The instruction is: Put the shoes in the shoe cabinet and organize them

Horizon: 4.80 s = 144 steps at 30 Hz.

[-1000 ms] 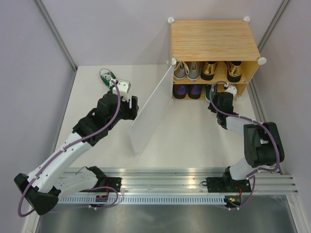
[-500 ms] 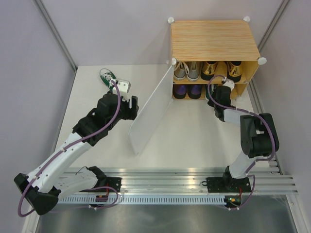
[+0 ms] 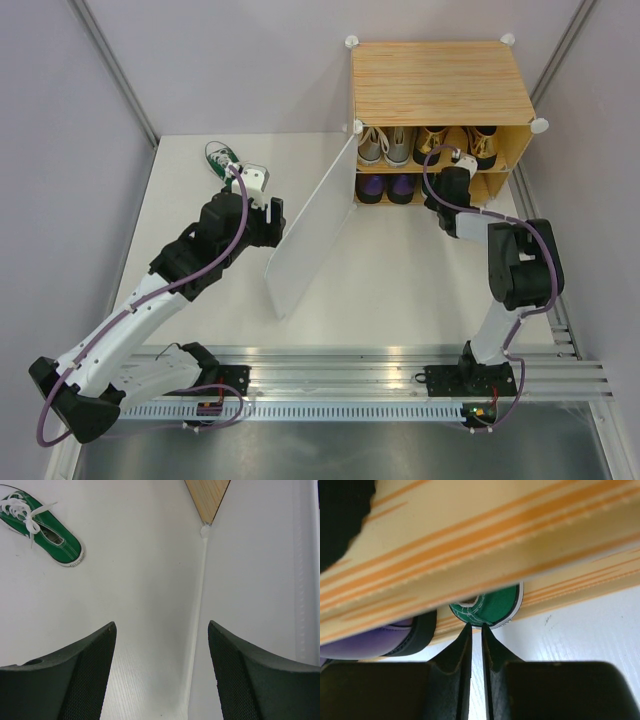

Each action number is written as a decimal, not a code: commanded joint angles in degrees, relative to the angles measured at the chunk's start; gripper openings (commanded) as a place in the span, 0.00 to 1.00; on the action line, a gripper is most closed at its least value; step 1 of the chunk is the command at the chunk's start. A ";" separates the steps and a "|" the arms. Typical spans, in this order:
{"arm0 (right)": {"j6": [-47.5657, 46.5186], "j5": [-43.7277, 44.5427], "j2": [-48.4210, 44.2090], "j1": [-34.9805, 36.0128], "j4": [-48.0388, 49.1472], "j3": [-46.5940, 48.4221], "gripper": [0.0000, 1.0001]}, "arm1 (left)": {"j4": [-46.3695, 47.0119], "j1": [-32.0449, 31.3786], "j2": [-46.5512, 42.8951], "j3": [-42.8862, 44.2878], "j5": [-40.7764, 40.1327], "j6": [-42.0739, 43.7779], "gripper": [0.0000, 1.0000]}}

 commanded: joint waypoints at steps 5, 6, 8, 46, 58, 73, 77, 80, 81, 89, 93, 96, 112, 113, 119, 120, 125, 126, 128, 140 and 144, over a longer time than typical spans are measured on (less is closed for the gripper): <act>-1.01 0.24 2.19 -0.01 3.16 4.33 0.13 | 1.48 -0.15 -0.52 0.58 0.64 2.19 0.77; -1.01 0.24 2.36 -0.01 3.33 4.42 0.13 | 1.39 -0.15 -0.52 0.58 0.64 2.19 0.77; -1.10 0.16 2.45 -0.09 3.77 4.50 0.13 | 1.39 -0.15 -0.52 0.58 0.47 2.19 0.77; 8.56 -13.73 -33.75 -0.01 -4.22 -24.93 0.34 | -0.80 15.65 8.96 5.92 -1.04 -5.80 0.85; 12.69 -20.85 -37.36 -0.01 -2.47 -28.72 0.34 | -5.82 30.07 39.45 26.83 12.67 -13.54 0.81; 16.74 -27.00 -34.29 2.28 2.54 -30.30 0.33 | -2.48 35.97 67.59 51.10 15.77 -19.78 0.70; 16.92 -27.44 -32.62 2.89 2.89 -30.04 0.33 | -2.56 37.46 71.11 53.49 14.88 -20.30 0.67; 17.01 -27.79 -31.65 3.24 3.42 -29.77 0.33 | -2.21 38.52 72.86 54.02 15.32 -21.18 0.65; 17.01 -27.79 -31.39 3.42 3.42 -29.69 0.33 | -1.95 38.52 73.30 54.28 16.02 -21.18 0.64; 16.74 -27.79 -29.72 4.12 3.51 -29.25 0.33 | -2.04 38.52 75.15 55.69 15.23 -18.90 0.62; 16.65 -27.71 -29.45 4.39 3.60 -29.16 0.33 | -2.04 38.52 76.03 55.95 15.05 -17.50 0.57; 15.95 -26.91 -29.45 4.74 2.63 -28.72 0.32 | -2.74 38.52 77.17 56.83 14.89 -16.62 0.54; 15.51 -25.95 -31.38 5.27 2.19 -28.98 0.30 | -7.40 38.52 79.47 58.77 16.64 -15.21 0.02; 15.51 -26.03 -31.47 5.35 2.10 -28.98 0.29 | -7.57 38.52 79.03 58.42 16.81 -15.21 0.02; 13.41 -22.97 -33.14 5.79 -0.79 -28.02 0.26 | -7.93 38.52 72.01 53.94 17.17 -15.20 0.02; 13.31 -22.79 -33.58 5.88 -0.88 -28.02 0.26 | -7.84 38.52 69.12 52.45 17.17 -15.29 0.02; 14.80 -22.78 -38.23 7.28 -3.60 -27.67 0.26 | -7.93 38.52 57.07 47.09 16.82 -16.17 0.02; 14.81 -22.70 -39.20 7.46 -4.31 -27.49 0.25 | -7.93 38.52 54.61 45.07 16.99 -16.17 0.02; 14.98 -22.26 -42.89 7.99 -7.55 -27.31 0.25 | -7.84 38.52 48.02 43.04 17.17 -16.26 0.02; 12.35 -13.83 -67.14 8.17 -30.41 -18.71 0.26 | -13.19 24.49 20.23 42.05 9.97 -12.06 0.02; 11.73 -5.31 -73.73 8.08 -38.93 -13.52 0.23 | -16.88 6.94 18.29 48.73 1.62 -10.99 0.02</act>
